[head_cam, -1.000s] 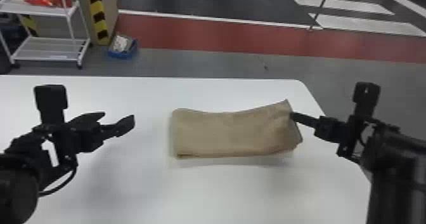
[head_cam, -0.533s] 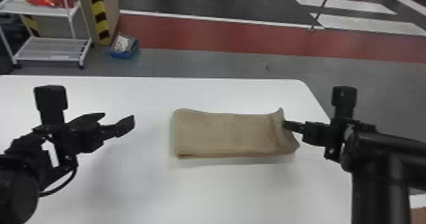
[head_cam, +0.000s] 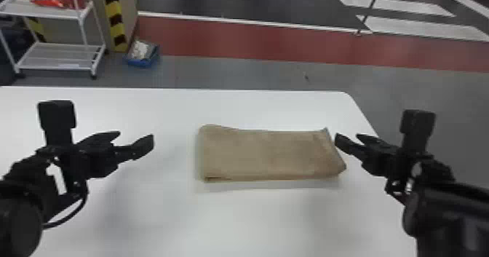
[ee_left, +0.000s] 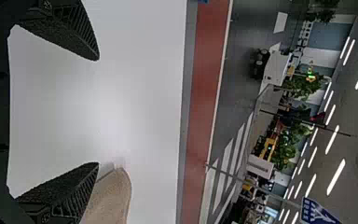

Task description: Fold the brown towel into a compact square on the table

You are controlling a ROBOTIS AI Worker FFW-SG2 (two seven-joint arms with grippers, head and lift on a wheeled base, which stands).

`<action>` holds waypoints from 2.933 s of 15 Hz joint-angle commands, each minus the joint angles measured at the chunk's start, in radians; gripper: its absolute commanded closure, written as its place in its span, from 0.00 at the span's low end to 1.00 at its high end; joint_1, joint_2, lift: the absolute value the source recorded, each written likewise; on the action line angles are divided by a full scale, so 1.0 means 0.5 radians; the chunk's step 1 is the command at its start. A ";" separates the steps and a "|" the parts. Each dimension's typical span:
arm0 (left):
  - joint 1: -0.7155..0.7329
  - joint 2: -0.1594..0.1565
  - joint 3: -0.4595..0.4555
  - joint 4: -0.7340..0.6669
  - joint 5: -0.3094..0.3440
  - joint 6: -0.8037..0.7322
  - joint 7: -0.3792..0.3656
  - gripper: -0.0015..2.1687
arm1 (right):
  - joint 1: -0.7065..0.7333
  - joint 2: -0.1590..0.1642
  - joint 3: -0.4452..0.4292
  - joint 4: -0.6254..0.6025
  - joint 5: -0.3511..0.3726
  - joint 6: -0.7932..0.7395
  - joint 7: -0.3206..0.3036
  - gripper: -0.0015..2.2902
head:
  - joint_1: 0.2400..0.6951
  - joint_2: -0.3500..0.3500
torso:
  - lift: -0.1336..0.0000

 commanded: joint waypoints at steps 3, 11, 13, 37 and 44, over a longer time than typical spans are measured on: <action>0.000 -0.012 -0.132 0.003 0.040 0.025 -0.008 0.04 | 0.209 0.005 -0.174 -0.025 -0.208 -0.213 -0.011 0.03 | 1.00 0.15 | 0.07; -0.055 -0.040 -0.435 0.000 0.190 0.282 0.148 0.15 | 0.344 0.005 -0.210 -0.028 -0.275 -0.557 -0.017 0.04 | 1.00 0.00 | 0.07; -0.055 -0.046 -0.488 -0.003 0.206 0.338 0.188 0.15 | 0.365 0.005 -0.207 -0.025 -0.275 -0.600 -0.014 0.04 | 1.00 0.00 | 0.07; 0.335 0.022 0.022 -0.595 0.209 0.736 0.219 0.87 | 0.350 0.005 -0.115 0.027 -0.312 -0.655 -0.032 0.04 | 1.00 0.03 | 0.07; 0.457 0.052 0.181 -0.758 0.190 0.804 0.197 0.87 | 0.310 0.005 -0.069 0.027 -0.284 -0.594 -0.039 0.04 | 1.00 0.14 | 0.07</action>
